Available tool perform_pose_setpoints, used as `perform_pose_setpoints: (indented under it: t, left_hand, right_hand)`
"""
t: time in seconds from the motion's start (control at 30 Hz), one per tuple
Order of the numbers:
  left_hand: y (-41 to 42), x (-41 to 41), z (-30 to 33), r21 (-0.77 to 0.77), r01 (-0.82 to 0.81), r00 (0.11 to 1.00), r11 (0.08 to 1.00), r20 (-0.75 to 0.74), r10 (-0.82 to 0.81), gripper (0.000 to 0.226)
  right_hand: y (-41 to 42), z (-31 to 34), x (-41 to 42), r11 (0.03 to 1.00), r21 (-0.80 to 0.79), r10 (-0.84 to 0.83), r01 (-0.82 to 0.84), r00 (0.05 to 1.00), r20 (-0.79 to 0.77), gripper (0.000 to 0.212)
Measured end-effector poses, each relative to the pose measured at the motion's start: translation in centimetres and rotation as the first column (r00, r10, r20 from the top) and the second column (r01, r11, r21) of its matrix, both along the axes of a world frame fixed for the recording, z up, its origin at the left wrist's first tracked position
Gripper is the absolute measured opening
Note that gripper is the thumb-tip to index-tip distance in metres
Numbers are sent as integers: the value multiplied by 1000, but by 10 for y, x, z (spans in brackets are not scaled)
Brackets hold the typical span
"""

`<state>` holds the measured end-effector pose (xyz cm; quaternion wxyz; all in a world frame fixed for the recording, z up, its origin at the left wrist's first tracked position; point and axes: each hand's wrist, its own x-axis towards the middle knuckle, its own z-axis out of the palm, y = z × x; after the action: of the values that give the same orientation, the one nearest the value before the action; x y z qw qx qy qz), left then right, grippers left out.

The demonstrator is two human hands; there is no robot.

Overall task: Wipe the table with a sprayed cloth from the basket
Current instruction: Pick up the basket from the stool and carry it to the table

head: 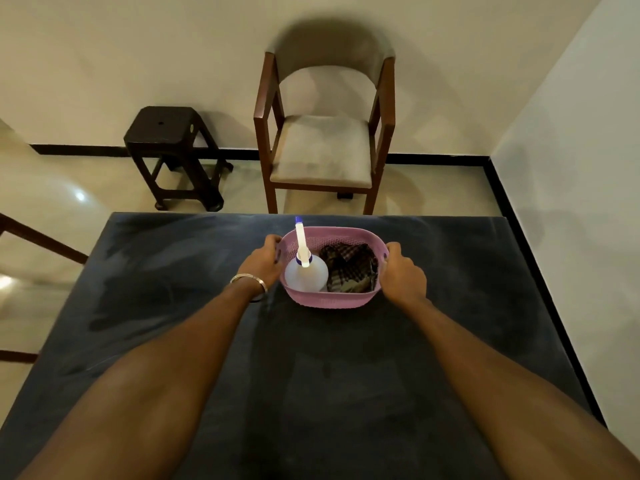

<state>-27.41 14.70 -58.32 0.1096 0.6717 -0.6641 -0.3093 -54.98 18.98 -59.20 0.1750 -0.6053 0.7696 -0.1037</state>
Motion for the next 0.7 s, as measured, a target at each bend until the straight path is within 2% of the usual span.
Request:
perform_pose_setpoints:
  t: [0.3, 0.7]
  left_hand:
    - [-2, -2, -5, -22, 9, 999, 1000, -45, -9, 39]
    - [8, -6, 1, -7, -35, 995, 999, -91, 35, 42]
  right_hand:
    - [0, -3, 4, 1000, 0, -14, 14, 999, 31, 32]
    - [-3, -1, 6, 1000, 7, -11, 11, 1000, 28, 33]
